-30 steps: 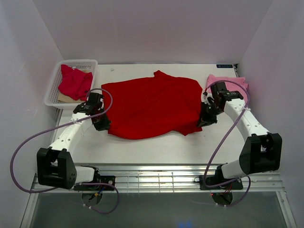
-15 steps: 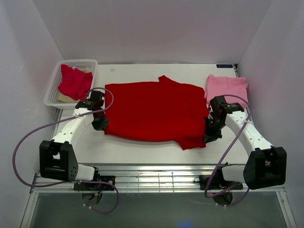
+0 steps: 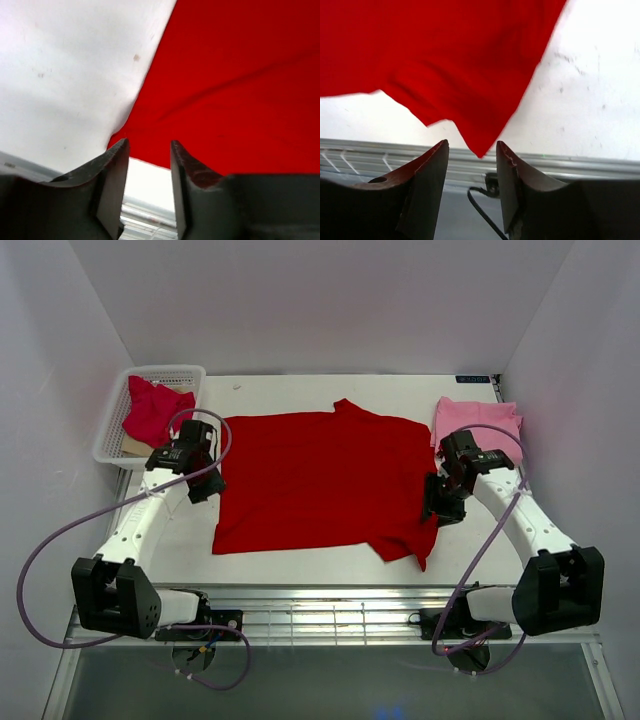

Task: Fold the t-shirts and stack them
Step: Flatten out the tshirt

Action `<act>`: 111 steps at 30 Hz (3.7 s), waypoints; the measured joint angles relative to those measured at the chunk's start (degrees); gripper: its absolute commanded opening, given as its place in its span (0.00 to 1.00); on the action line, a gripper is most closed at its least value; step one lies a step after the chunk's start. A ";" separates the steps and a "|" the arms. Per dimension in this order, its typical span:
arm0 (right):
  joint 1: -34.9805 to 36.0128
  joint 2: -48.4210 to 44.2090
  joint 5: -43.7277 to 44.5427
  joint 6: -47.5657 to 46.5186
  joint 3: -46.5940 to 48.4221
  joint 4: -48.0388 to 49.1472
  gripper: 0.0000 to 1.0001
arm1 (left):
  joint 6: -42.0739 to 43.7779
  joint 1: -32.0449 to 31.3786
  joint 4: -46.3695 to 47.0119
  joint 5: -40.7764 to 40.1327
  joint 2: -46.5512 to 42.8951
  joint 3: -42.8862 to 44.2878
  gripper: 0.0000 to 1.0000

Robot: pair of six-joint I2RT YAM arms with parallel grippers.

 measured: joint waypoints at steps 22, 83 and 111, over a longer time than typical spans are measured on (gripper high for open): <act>0.00 29.09 -1.81 -3.19 10.75 14.38 0.08 | -7.21 -26.64 21.09 4.98 17.20 1.64 0.00; 2.58 30.42 -5.42 -5.99 7.87 19.47 0.08 | -1.75 -22.64 27.96 3.67 19.30 -7.80 0.00; 12.22 15.45 0.90 0.96 14.91 3.23 0.27 | -6.23 -23.32 14.14 -1.44 14.64 -0.70 0.00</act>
